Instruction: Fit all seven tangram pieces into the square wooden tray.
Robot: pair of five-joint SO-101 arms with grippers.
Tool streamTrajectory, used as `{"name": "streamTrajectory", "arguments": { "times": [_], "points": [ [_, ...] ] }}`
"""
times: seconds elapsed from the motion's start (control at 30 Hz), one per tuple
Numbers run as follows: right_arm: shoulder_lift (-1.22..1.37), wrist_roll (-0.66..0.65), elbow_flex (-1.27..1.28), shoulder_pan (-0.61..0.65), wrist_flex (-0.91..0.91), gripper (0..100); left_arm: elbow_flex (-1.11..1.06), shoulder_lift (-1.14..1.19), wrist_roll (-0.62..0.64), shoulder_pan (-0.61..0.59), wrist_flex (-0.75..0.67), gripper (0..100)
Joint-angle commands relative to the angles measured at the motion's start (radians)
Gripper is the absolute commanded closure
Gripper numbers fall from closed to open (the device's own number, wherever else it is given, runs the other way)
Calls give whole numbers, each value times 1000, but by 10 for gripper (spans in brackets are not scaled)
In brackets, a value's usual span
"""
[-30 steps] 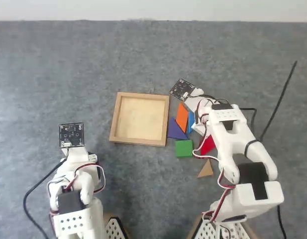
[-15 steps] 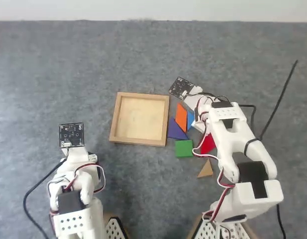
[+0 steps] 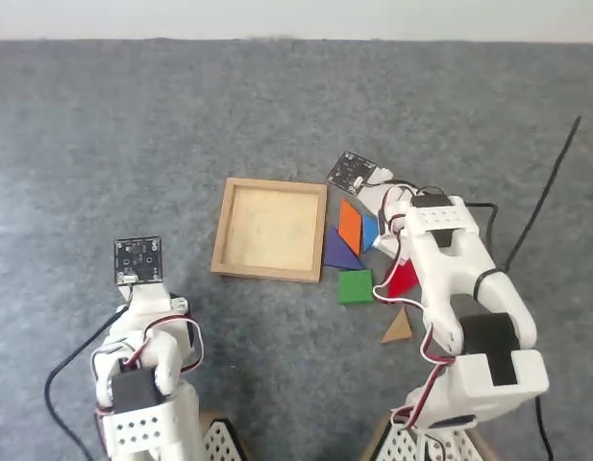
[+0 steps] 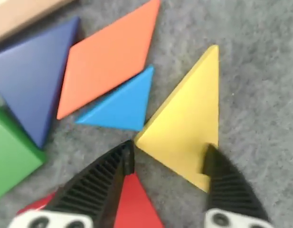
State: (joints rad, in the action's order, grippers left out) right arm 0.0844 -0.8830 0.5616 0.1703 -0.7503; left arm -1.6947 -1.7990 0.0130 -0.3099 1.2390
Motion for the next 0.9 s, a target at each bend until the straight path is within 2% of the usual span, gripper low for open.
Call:
{"name": "streamTrajectory", "arguments": {
  "times": [0.0,0.37,0.67,0.87],
  "points": [
    [-30,-9,-92,-1,-31,723,12,-17,-8,-5,6,987],
    [213,-83,-284,7,-160,727,12,-17,-8,-5,5,987],
    [216,-166,-296,22,-252,724,12,-17,-8,-5,5,987],
    [223,-170,-311,19,-277,724,12,-17,-8,-5,5,987]
  ]
}}
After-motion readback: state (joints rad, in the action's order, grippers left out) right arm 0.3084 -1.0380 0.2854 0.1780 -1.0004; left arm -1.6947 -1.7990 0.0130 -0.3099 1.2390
